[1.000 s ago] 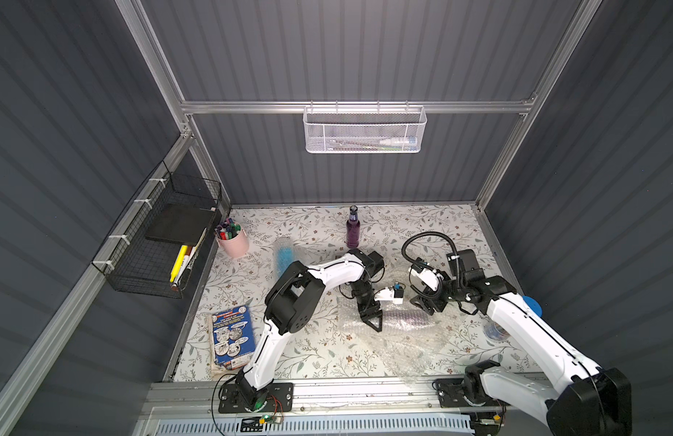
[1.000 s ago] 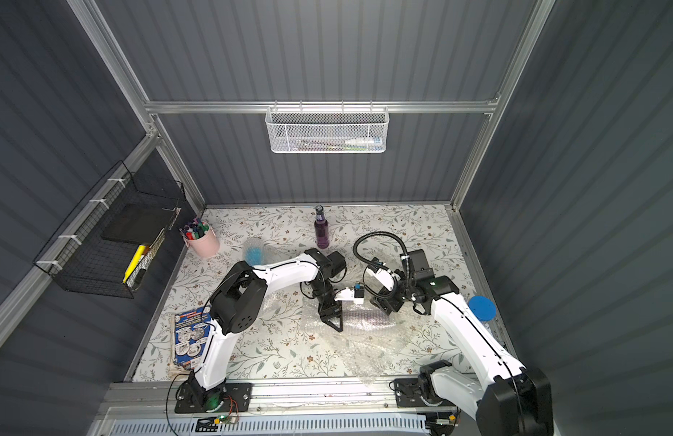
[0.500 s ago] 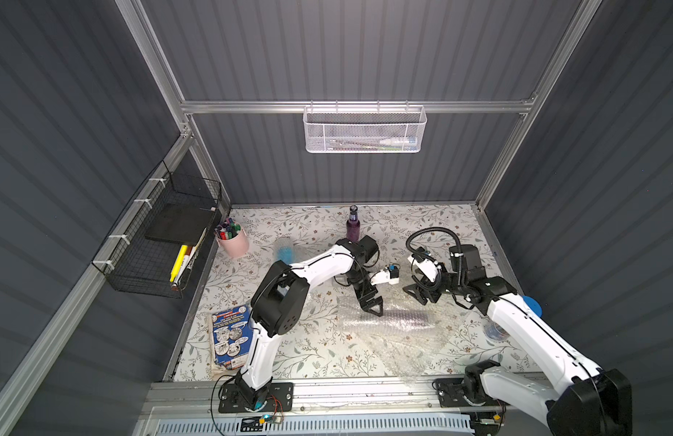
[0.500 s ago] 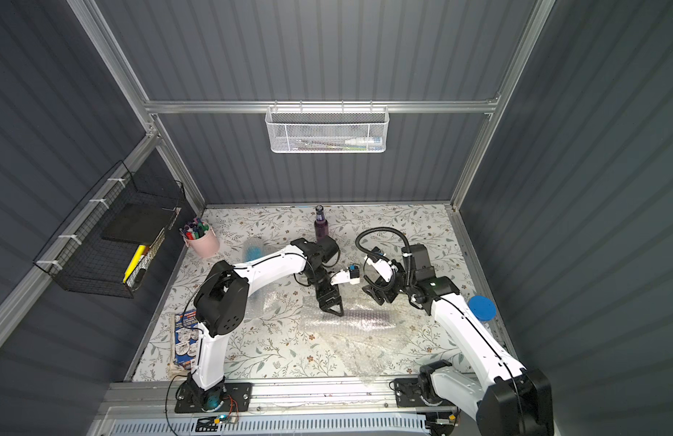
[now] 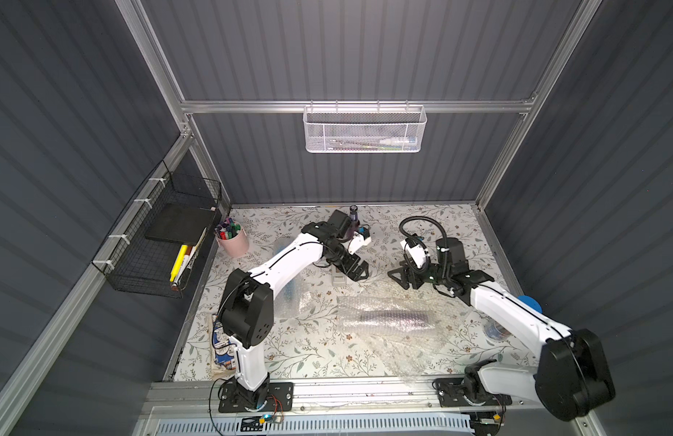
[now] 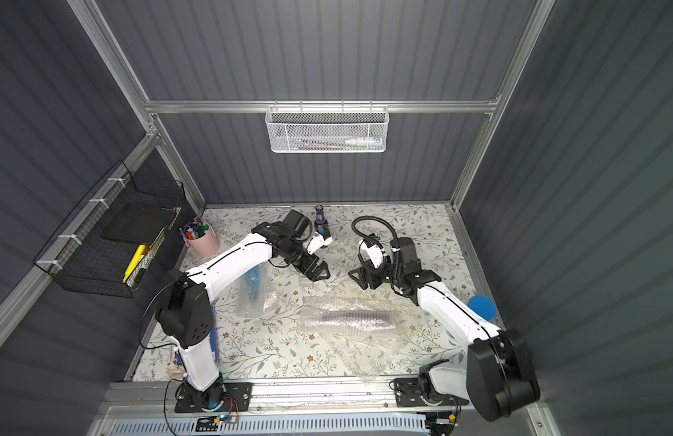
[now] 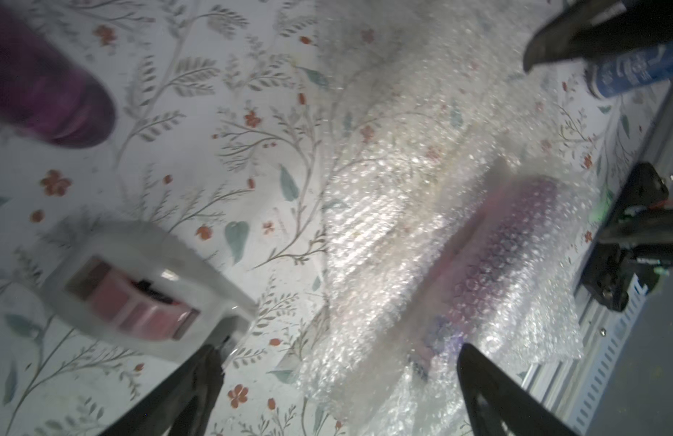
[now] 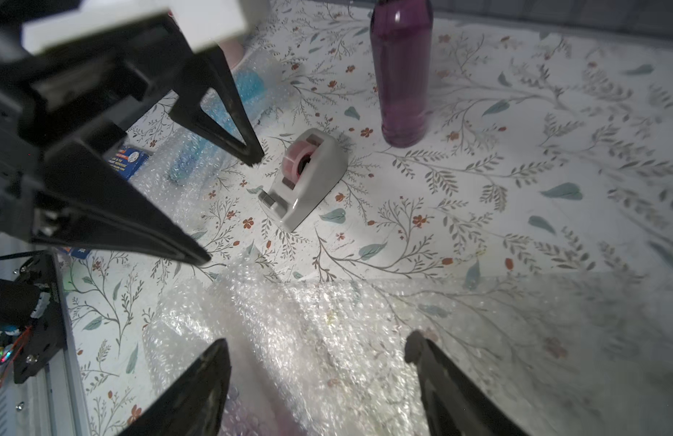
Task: Wrap wine bottles in bubble wrap
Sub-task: Tear off the tape using the Tape Cutter.
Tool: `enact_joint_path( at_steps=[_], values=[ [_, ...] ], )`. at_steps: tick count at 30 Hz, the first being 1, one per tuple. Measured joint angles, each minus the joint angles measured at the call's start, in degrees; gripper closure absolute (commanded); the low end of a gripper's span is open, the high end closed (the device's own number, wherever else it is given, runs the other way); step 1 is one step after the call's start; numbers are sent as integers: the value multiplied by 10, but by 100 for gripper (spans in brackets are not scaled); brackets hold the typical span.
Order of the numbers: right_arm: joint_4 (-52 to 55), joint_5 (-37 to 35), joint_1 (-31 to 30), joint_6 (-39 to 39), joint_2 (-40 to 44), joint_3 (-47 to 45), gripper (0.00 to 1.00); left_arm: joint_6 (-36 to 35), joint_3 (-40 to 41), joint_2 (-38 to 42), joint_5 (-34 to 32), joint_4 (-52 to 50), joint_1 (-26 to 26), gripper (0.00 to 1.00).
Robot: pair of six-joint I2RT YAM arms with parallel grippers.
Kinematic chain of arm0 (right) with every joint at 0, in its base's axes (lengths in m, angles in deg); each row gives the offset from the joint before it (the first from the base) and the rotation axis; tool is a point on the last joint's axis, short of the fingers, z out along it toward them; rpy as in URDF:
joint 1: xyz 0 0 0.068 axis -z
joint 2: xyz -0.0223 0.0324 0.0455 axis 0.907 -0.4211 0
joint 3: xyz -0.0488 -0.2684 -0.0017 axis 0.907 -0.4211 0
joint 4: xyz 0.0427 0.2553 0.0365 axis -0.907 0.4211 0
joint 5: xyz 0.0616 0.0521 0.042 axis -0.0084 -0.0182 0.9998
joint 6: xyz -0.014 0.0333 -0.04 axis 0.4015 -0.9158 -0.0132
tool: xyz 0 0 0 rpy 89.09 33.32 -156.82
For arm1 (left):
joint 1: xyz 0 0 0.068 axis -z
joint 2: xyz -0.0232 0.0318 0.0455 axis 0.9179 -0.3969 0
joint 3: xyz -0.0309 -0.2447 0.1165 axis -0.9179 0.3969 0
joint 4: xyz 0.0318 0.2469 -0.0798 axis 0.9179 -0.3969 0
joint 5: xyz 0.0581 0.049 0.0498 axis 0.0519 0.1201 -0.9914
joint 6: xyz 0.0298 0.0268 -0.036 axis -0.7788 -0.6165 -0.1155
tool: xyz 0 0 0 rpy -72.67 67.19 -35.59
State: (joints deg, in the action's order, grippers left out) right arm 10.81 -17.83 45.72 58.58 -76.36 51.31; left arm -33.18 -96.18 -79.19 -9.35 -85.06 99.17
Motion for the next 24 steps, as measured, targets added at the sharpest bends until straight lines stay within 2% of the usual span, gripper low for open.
enact_joint_path(
  at_steps=[4,7,9,11,15,19,22,24],
  values=[
    [-20,-27,-32,-69,-85,39,29,61,54,37,-10,36,-64,1],
    [-34,-47,-57,-122,-153,89,30,95,78,57,-12,61,-87,1],
    [-40,-54,-70,-151,-191,122,31,116,88,61,0,82,-100,6],
    [-45,-58,-82,-180,-232,157,34,142,97,56,33,109,-116,18],
    [-51,-63,-95,-226,-297,204,38,187,116,28,96,168,-150,29],
    [-64,-68,-108,-261,-340,220,44,227,163,9,131,216,-164,33],
    [-82,-66,-117,-285,-365,225,49,248,193,7,151,239,-160,41],
    [-95,-65,-122,-300,-381,225,49,260,199,5,165,252,-160,43]
  ],
)
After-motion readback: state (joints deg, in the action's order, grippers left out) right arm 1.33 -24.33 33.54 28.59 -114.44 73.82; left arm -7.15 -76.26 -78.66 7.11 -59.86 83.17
